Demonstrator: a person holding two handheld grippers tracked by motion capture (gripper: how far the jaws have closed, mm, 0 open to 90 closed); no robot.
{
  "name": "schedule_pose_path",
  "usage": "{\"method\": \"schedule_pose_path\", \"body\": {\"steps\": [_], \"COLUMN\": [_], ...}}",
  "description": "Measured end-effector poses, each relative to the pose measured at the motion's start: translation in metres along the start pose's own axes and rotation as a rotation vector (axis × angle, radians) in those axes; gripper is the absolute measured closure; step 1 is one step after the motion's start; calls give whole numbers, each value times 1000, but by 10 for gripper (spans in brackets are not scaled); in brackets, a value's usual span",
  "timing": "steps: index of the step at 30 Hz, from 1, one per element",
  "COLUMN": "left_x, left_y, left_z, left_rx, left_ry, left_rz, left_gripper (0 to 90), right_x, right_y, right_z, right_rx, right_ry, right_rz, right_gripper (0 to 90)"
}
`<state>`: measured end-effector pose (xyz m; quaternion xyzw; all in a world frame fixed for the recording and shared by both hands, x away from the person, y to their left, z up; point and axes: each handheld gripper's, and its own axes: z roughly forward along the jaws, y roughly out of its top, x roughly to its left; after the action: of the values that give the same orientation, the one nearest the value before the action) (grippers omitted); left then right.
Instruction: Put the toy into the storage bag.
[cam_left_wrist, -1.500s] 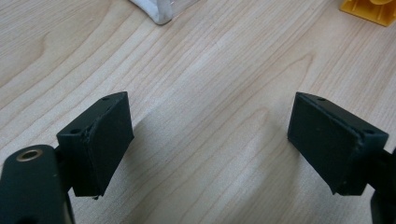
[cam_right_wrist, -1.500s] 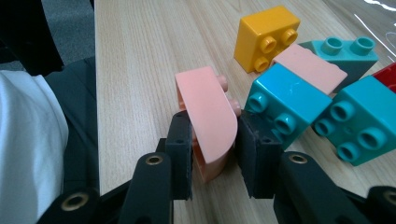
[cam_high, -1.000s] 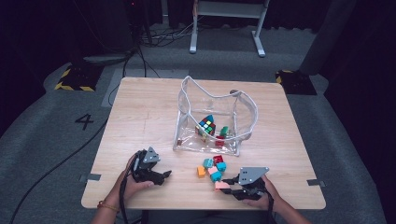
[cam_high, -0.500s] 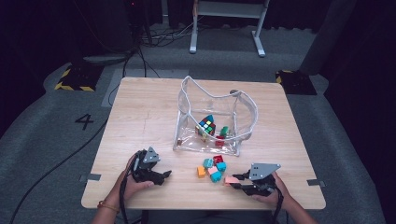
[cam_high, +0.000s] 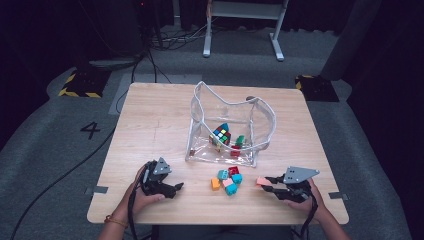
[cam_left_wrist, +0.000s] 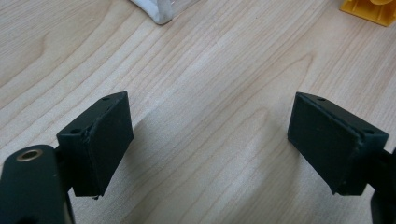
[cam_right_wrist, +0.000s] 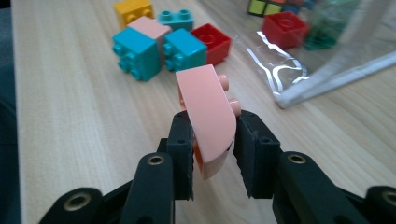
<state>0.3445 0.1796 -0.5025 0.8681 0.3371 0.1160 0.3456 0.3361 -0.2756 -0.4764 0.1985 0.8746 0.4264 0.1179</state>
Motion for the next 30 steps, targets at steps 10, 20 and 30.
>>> {"method": "schedule_pose_path", "body": {"steps": [10,20,30], "left_x": [0,0,0], "left_y": [0,0,0], "left_z": [0,0,0], "left_rx": [0,1,-2], "left_ry": [0,-1,-2], "left_rz": [0,0,-3], "left_gripper": [142,142,142], "right_x": [-18,-33,-59], "right_y": [-4,-3,24], "right_z": [-10,-23,-51], "right_rx": [-8,-53,-156], "right_ry": [-71,-102,-161], "right_rz": [35,78,110], "right_gripper": [686,686,686]}}
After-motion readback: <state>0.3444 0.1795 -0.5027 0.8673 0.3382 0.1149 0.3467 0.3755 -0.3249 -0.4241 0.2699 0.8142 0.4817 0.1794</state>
